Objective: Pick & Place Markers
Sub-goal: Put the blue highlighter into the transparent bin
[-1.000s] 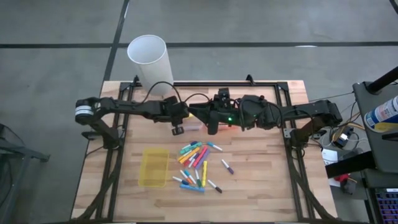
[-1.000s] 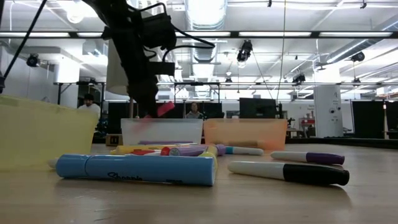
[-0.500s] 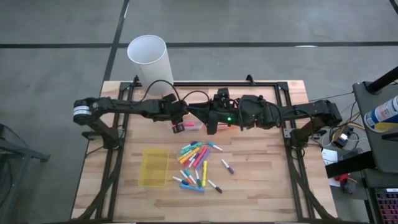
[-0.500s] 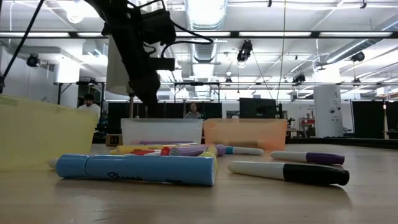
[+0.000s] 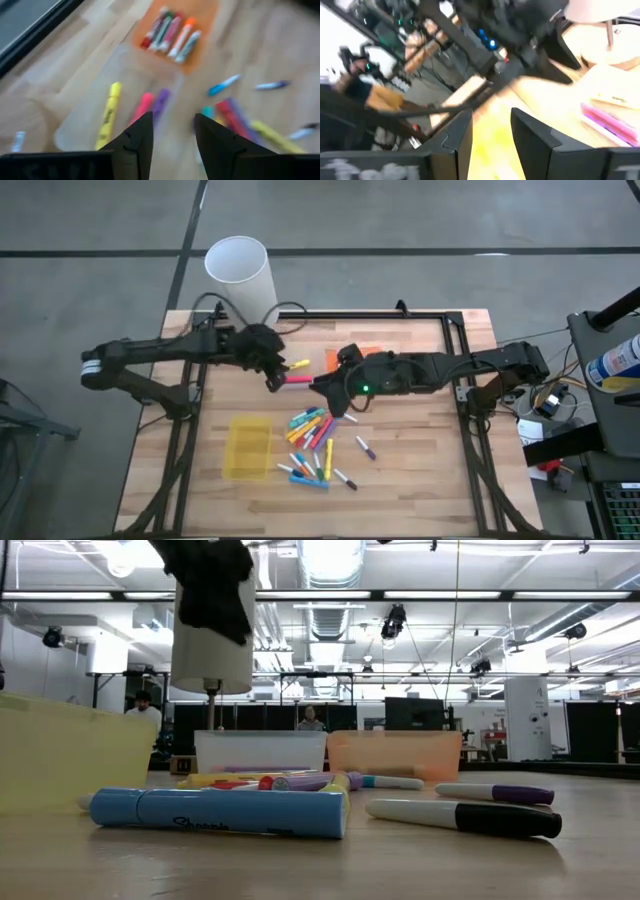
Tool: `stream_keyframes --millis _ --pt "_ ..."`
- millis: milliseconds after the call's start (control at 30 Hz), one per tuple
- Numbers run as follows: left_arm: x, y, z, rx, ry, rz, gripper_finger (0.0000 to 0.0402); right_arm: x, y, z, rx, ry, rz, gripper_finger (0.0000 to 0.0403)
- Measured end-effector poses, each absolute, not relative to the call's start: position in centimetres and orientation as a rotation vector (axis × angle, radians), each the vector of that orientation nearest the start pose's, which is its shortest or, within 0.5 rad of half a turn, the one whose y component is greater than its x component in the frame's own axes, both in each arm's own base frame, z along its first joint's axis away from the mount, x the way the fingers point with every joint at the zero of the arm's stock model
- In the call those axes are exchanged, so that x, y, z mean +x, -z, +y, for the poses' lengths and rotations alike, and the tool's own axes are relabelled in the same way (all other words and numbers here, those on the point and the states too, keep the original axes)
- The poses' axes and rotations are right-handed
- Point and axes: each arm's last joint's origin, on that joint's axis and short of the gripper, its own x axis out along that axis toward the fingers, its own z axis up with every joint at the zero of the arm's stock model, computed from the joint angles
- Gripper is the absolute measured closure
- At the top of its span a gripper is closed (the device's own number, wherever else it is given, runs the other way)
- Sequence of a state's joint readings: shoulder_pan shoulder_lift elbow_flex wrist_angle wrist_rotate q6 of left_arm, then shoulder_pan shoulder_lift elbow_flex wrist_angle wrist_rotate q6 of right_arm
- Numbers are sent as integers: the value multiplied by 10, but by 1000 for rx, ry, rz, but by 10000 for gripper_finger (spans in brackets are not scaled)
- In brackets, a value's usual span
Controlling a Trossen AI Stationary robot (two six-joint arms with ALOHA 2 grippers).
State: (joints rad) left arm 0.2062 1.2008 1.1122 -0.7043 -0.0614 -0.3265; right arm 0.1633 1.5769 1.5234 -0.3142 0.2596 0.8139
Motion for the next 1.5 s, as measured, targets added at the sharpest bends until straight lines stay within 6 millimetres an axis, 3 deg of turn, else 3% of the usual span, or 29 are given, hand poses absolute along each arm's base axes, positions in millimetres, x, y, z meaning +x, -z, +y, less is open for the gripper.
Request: stream_keyframes --millis 300,533,833,1100,1500 --pt "192 -367 34 -551 -196 477 264 378 -342 69 694 124 484 275" --pt "170 -390 29 -625 -138 293 264 404 -274 96 703 63 783 275" --pt "164 -391 26 -636 -127 290 264 422 -242 151 647 -64 1012 275" --pt "169 -379 26 -659 -134 346 264 436 -217 189 421 -97 1218 275" --pt "165 -381 23 -693 -80 337 264 459 -181 203 306 -89 1337 275"
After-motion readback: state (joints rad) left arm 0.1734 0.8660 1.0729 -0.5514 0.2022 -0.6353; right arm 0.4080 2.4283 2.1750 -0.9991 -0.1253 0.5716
